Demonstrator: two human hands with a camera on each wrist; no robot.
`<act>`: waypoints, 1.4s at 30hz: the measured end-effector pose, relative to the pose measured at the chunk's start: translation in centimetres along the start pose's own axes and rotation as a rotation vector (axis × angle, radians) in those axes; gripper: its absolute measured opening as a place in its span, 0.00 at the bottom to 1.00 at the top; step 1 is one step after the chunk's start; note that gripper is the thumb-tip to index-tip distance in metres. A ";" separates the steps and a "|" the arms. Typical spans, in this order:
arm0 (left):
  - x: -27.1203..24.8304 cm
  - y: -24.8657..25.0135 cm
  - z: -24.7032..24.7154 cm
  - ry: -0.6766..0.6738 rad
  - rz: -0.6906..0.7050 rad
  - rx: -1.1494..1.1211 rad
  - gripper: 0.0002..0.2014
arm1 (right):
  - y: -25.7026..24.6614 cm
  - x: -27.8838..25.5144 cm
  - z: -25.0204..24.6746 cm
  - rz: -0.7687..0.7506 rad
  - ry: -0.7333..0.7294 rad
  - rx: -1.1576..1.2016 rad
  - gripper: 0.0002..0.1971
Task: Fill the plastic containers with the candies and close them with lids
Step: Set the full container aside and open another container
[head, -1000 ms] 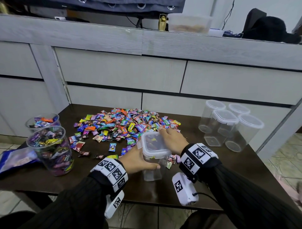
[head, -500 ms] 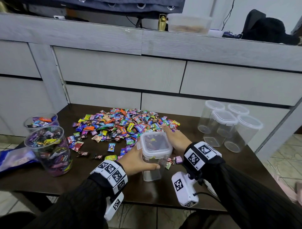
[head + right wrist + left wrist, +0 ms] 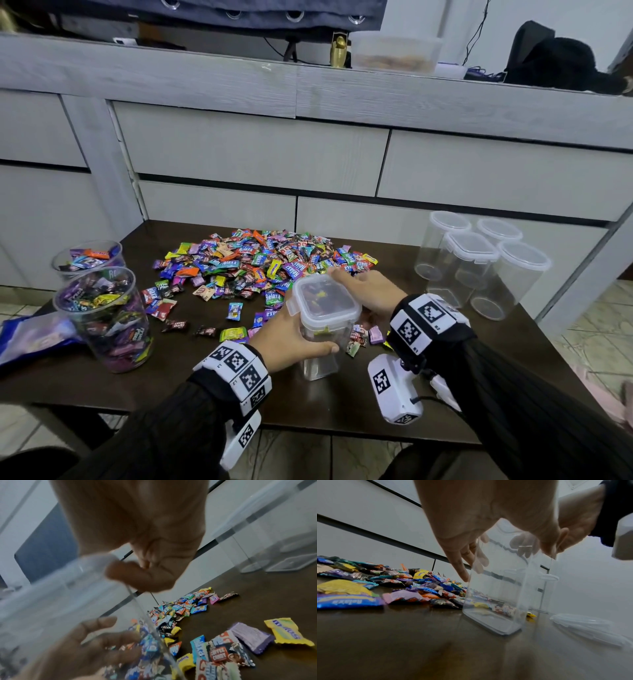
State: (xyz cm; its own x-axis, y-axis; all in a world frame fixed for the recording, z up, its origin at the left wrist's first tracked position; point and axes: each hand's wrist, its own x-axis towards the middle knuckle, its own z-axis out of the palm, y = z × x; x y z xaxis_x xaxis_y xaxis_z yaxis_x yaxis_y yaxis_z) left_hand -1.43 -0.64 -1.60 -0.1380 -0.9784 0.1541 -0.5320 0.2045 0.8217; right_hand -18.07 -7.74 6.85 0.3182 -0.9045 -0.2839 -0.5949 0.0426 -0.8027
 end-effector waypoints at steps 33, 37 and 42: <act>0.2 0.9 1.6 0.033 0.050 -0.238 0.36 | 0.0 0.6 0.4 -0.101 0.188 -0.279 0.24; 0.1 1.1 1.5 0.027 0.072 -0.256 0.36 | -0.2 0.6 0.0 -0.177 0.215 -0.358 0.23; -0.1 1.6 1.3 0.003 0.092 -0.271 0.36 | -1.3 -0.5 -0.4 -0.140 0.302 -0.736 0.26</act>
State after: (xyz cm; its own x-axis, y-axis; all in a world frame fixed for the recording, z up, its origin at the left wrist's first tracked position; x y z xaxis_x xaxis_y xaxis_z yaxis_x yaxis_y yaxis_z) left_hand -3.35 -0.19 -0.97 -0.1726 -0.9563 0.2360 -0.2744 0.2768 0.9209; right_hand -17.74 -7.55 8.19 0.2758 -0.9607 0.0320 -0.9312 -0.2753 -0.2389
